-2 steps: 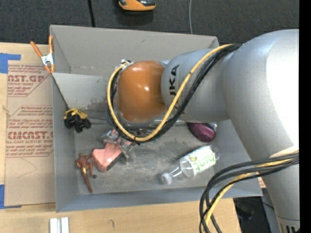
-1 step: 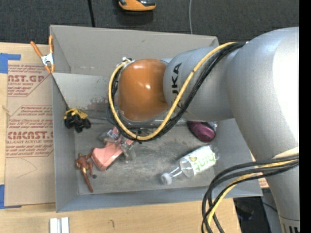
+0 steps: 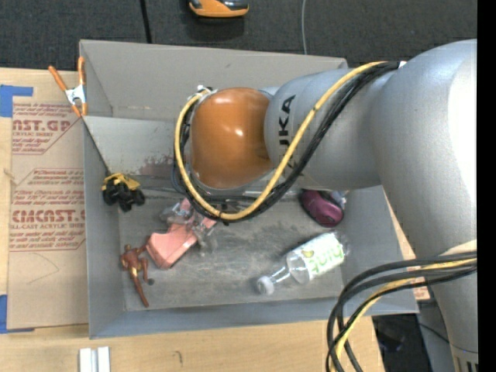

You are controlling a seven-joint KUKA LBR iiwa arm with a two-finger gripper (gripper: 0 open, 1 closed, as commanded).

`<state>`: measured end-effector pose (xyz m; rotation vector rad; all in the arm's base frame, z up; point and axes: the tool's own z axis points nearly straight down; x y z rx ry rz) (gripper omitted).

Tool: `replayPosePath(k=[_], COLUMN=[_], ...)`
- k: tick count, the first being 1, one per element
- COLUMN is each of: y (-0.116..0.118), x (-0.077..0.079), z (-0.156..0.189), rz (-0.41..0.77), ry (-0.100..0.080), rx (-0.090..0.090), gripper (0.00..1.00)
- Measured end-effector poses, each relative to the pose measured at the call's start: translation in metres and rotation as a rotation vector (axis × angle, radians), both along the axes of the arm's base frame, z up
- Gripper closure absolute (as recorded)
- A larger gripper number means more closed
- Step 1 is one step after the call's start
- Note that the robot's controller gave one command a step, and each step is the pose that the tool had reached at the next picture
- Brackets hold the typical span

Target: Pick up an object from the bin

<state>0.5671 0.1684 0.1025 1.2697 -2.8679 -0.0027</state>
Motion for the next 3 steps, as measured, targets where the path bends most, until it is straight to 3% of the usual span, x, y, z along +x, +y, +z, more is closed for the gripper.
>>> replayPosePath(k=[3], y=[0.0], x=[-0.001], z=[0.025], rz=[0.0], ry=[-0.001], rx=[0.0], gripper=[1.0])
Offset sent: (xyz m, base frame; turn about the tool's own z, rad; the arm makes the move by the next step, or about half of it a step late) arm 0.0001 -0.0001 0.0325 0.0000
